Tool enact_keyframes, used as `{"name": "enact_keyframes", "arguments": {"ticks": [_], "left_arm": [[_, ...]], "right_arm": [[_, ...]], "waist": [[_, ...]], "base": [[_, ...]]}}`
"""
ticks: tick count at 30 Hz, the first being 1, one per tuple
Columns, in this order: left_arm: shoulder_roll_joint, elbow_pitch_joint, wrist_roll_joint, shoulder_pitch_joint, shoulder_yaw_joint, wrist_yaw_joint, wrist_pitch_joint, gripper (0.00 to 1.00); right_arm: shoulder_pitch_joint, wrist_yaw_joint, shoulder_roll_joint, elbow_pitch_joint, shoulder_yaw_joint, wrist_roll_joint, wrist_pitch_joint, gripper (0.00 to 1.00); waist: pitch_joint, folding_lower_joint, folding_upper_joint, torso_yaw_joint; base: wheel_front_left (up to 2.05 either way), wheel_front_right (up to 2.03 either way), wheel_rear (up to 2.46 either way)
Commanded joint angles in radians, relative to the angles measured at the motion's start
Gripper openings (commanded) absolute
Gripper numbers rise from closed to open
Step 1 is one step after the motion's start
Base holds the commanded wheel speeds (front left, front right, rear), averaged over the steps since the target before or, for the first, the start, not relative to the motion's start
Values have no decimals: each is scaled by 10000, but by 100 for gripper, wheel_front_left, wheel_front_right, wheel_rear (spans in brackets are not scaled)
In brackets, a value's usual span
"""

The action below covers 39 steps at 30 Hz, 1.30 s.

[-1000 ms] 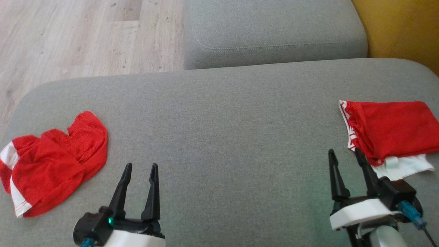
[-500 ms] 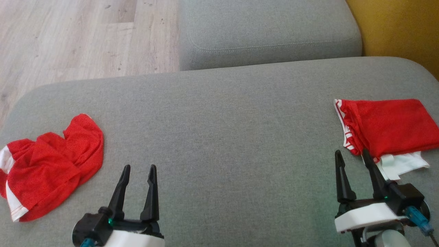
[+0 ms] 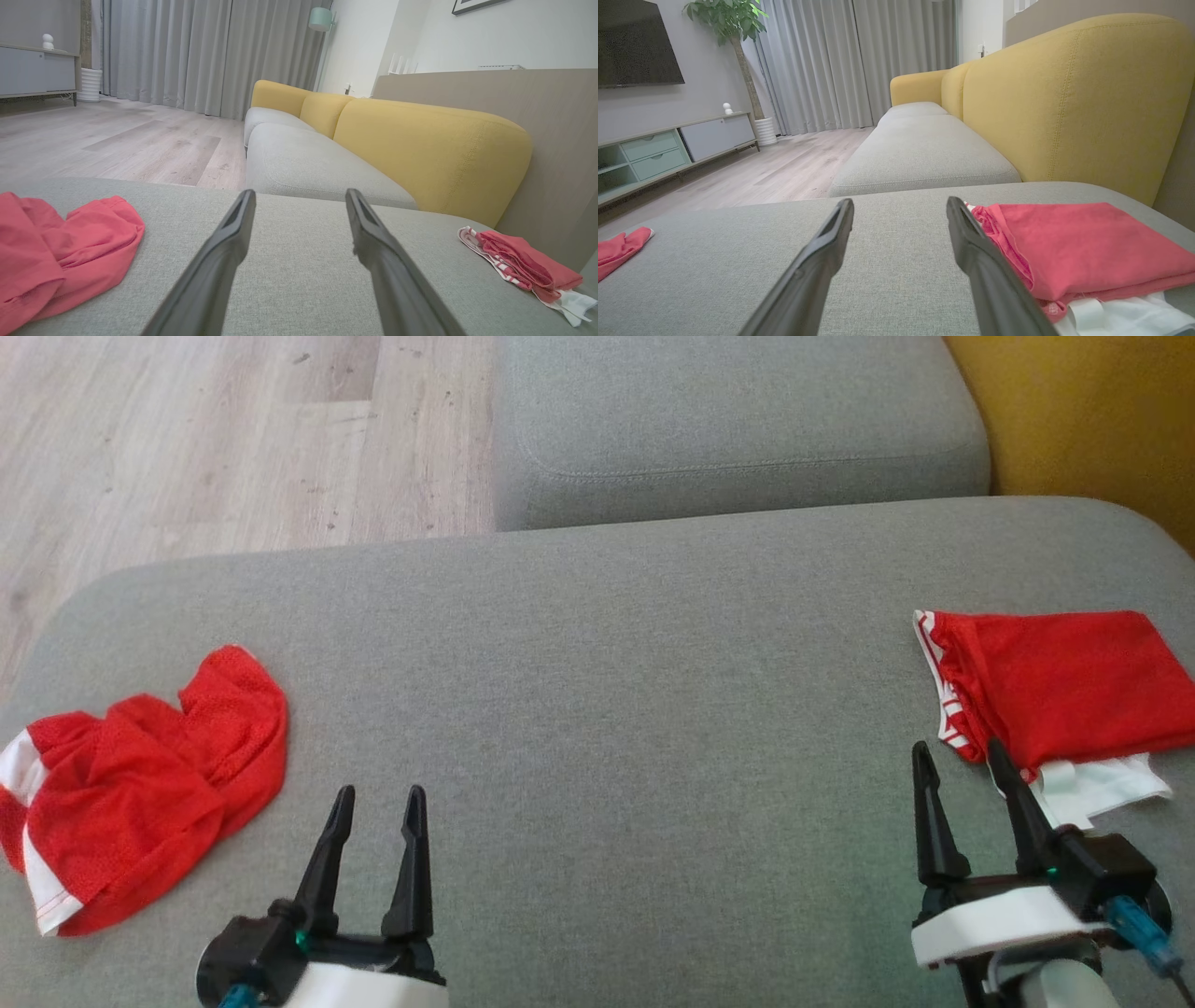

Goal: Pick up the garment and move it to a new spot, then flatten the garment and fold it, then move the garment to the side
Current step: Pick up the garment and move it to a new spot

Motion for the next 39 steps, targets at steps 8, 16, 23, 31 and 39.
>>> {"name": "enact_keyframes", "arguments": {"ticks": [8,16,23,31,39], "left_arm": [[-5,-342,-12,-359,355,69,-82,100],[-5,-329,-1,-388,377,94,-82,100],[-5,-265,194,-451,701,131,-82,100],[-5,-83,626,-374,1637,144,-82,100],[-5,66,891,-253,2468,69,-82,100]], "right_arm": [[-260,67,-28,-403,264,0,-137,100],[-196,67,-28,-404,283,38,-137,100],[-46,67,-28,-370,640,157,-137,100],[81,67,-28,-215,1322,376,-137,100],[78,67,-28,-36,2092,597,-137,100]], "waist": [[-11,0,0,1],[-28,0,0,233],[-62,0,0,1094],[-219,0,0,2520],[-355,0,0,3391]], "base": [[0,0,0],[0,0,0],[0,0,0],[0,0,0],[0,0,0]]}}
